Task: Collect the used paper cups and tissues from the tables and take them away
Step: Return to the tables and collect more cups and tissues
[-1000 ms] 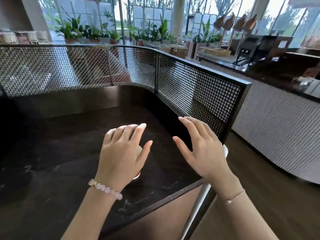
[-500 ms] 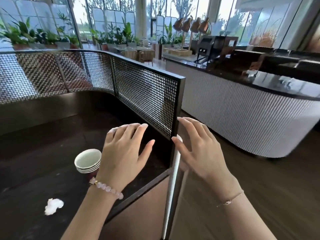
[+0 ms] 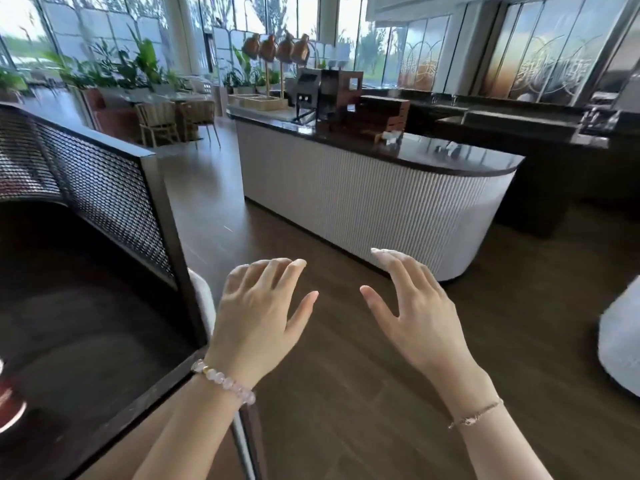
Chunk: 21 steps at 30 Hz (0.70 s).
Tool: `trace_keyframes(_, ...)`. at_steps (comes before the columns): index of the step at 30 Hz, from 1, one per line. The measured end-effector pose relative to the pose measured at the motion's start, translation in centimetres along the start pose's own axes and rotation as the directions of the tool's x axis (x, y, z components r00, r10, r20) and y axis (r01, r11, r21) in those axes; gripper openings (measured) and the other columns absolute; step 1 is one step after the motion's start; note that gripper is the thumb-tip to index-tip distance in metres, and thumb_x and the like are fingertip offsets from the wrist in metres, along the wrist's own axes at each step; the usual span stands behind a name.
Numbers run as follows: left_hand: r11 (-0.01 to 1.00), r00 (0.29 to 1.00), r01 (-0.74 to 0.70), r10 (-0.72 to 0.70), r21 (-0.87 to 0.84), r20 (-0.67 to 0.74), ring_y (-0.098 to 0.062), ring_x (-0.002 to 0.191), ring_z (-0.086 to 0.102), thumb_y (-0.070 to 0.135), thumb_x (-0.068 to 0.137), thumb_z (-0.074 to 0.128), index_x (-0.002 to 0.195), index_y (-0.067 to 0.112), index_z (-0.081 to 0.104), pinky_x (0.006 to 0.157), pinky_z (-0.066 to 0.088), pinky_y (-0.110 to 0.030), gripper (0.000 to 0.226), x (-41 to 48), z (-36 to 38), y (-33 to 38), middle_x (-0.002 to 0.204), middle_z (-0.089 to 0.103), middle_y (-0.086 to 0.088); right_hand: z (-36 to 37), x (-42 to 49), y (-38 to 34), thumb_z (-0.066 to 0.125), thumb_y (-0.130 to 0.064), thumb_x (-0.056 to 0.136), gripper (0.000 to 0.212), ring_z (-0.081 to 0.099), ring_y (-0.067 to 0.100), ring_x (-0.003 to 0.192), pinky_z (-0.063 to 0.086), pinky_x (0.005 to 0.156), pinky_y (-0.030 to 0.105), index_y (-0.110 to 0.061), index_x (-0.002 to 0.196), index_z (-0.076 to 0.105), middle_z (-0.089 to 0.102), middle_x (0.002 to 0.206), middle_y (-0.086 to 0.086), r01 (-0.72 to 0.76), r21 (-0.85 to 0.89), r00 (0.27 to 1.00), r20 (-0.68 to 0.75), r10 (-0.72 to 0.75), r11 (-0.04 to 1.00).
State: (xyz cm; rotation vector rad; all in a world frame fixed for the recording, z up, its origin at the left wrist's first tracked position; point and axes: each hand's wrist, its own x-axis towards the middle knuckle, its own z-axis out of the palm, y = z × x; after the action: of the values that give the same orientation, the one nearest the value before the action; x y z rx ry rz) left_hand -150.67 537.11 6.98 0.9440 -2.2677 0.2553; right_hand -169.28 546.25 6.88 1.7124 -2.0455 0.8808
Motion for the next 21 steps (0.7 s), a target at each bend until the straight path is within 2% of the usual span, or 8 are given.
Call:
trace_keyframes(5,0.996,0.997,-0.07,0.072,-0.061,0.027,-0.022,0.1,0.06,0.046,0.089,0.037,0.115,0.017,0.059,0.09,0.044,-0.04,0.045,2.5,2.5,4.9,0.106,0.064,0.004,-1.8,-1.5,5.4,0.035,-0.054,0.091,0.055,0.043,0.006,0.12,0.032,0.095,0.019,-0.024,0.135,0.044,0.053,0.132,-0.01,-0.103,-0.048,0.994,-0.027,0.101,0.994)
trace_keyframes(12,0.978,0.985,-0.171,0.173,-0.119,0.01,-0.021,0.1,0.06,0.045,0.089,0.038,0.115,0.016,0.06,0.092,0.044,-0.04,0.045,7.6,7.2,8.2,0.105,0.064,0.005,-1.8,-0.3,11.1,0.036,-0.054,0.09,0.055,0.047,0.008,0.122,0.034,0.095,0.019,-0.024,0.136,0.043,0.053,0.132,-0.01,-0.2,-0.081,0.979,-0.058,0.195,0.977)
trace_keyframes(21,0.96,0.977,-0.212,0.21,-0.18,-0.03,-0.02,0.104,0.059,0.045,0.09,0.037,0.118,0.016,0.058,0.094,0.042,-0.04,0.045,17.9,16.1,8.5,0.11,0.063,0.004,1.5,7.8,19.3,0.034,-0.055,0.09,0.057,0.045,0.008,0.124,0.035,0.094,0.022,-0.025,0.138,0.041,0.052,0.133,-0.009,-0.228,-0.138,0.973,-0.063,0.221,0.964)
